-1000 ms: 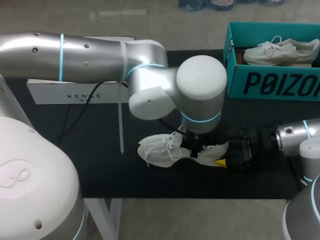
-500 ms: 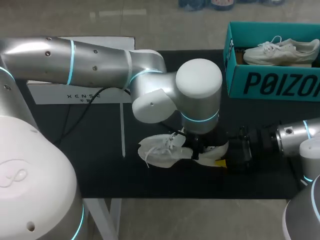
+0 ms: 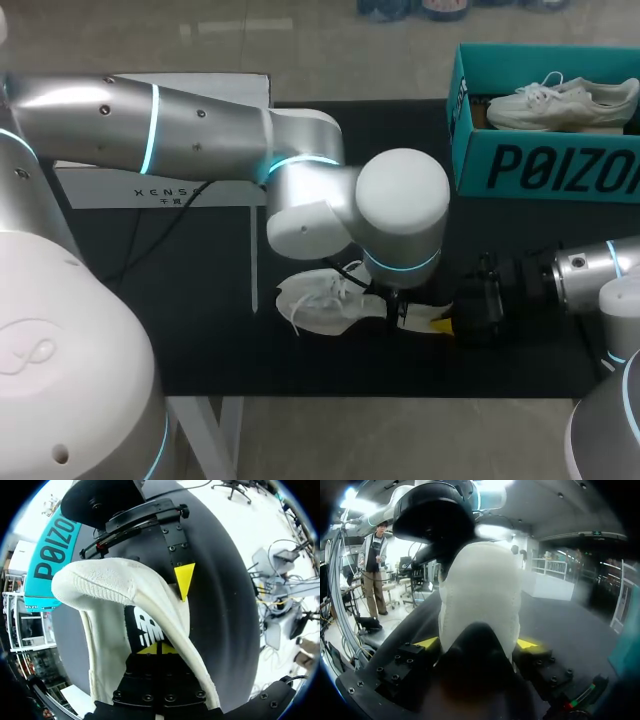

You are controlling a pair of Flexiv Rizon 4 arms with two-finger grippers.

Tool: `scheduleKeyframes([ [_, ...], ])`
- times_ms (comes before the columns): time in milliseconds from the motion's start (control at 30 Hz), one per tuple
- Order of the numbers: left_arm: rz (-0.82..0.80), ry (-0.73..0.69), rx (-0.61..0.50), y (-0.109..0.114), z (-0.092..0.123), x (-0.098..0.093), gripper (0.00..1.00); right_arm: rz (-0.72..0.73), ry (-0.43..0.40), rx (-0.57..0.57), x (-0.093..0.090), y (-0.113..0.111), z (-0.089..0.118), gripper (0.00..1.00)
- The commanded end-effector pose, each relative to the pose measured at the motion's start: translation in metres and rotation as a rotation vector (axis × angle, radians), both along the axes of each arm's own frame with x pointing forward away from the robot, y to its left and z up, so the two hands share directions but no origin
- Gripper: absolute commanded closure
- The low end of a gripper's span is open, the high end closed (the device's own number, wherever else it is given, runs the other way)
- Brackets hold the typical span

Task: Take the shoe out of the shoebox, open the shoe tongue, remove and reinsert the insole, then place the shoe into the shoebox

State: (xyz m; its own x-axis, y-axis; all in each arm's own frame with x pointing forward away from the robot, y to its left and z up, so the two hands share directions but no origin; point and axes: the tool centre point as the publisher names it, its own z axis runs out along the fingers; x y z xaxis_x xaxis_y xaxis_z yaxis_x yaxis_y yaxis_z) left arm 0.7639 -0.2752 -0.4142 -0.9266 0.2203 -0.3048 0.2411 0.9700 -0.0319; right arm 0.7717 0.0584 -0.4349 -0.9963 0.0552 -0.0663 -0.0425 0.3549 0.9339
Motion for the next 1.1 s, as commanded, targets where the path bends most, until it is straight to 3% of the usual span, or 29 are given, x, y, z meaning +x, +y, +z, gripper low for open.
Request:
scheduleKeyframes([
  [33, 0.011, -0.031, -0.001, 0.000, -0.017, 0.004, 1.00, -0.002, 0.000, -0.002, 0.000, 0.002, -0.002, 1.00],
  [733, 0.047, -0.139, -0.043, 0.007, 0.032, 0.015, 1.00, -0.002, 0.000, -0.002, 0.000, 0.002, -0.002, 1.00],
  [1100, 0.063, -0.148, -0.061, 0.016, 0.063, 0.008, 1.00, -0.002, 0.000, -0.002, 0.000, 0.002, -0.002, 1.00],
])
